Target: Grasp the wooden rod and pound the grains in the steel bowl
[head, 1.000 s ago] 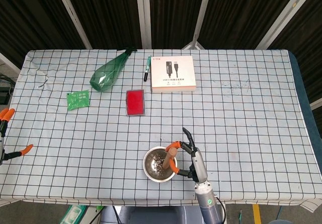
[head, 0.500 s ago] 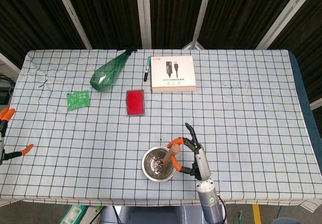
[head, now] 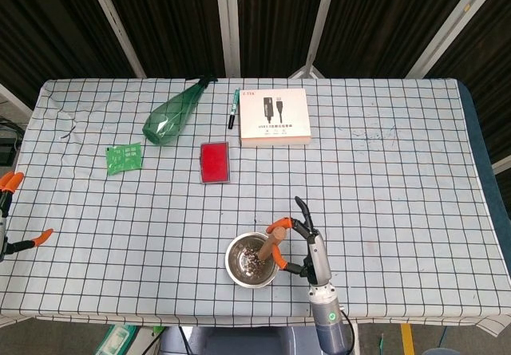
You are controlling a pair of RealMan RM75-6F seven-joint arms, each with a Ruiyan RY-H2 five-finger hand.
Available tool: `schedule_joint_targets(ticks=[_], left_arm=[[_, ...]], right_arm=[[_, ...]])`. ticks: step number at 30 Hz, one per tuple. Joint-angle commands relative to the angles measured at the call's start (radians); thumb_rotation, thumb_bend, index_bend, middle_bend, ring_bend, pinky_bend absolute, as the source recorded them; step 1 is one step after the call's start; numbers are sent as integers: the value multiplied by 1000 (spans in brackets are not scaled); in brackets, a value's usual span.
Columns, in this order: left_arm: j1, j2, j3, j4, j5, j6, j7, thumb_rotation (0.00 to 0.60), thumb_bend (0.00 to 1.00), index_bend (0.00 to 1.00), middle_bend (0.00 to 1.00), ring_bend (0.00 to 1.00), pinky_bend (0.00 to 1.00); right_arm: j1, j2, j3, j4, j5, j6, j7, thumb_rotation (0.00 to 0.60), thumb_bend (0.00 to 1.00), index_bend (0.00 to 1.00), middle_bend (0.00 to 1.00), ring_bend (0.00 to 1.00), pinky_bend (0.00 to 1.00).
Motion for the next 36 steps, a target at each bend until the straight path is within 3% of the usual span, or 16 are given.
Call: schedule_joint_targets(ticks=[1,36], left_arm=[[0,0,0,1,1,1,3,600,23,0,0,0,0],[2,-2,1,-1,-2,4,10,600,23,0,0,0,0]], right_arm=[[-9,-19,-8,27,7,5,21,600,519,793,666,521,0],[-34,-37,-32,74,-4,29,60,600,519,795,668,522,0]])
